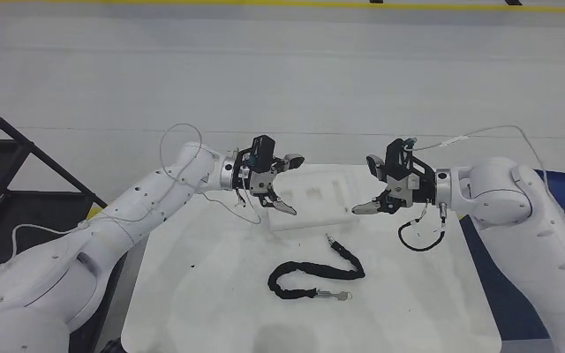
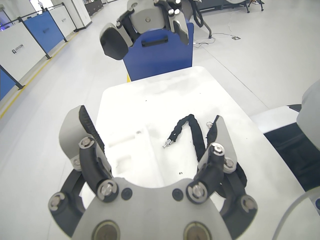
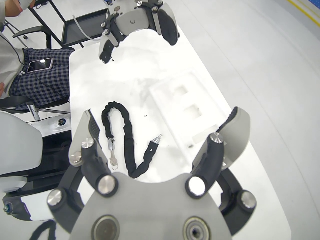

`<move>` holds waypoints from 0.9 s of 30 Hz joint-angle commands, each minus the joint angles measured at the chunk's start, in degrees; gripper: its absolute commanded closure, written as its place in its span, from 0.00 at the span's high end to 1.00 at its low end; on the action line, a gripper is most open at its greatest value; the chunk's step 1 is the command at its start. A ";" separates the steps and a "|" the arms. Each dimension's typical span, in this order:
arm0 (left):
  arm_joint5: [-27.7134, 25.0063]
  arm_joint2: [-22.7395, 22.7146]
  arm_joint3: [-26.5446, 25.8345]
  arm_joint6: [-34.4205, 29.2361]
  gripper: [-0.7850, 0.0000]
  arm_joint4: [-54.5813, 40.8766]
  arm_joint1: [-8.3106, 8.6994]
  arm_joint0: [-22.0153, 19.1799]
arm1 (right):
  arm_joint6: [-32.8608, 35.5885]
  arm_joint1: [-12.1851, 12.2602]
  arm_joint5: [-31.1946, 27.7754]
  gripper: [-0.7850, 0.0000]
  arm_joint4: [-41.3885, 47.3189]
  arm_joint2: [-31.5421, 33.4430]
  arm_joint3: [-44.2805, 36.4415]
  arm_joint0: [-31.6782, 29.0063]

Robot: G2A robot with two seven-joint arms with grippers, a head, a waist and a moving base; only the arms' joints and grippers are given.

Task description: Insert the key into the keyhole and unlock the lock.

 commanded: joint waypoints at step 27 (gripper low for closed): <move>0.00 4.43 1.31 -4.18 1.00 -11.57 1.91 -9.65 | 2.25 -2.43 -2.66 1.00 4.97 -7.58 10.57 16.03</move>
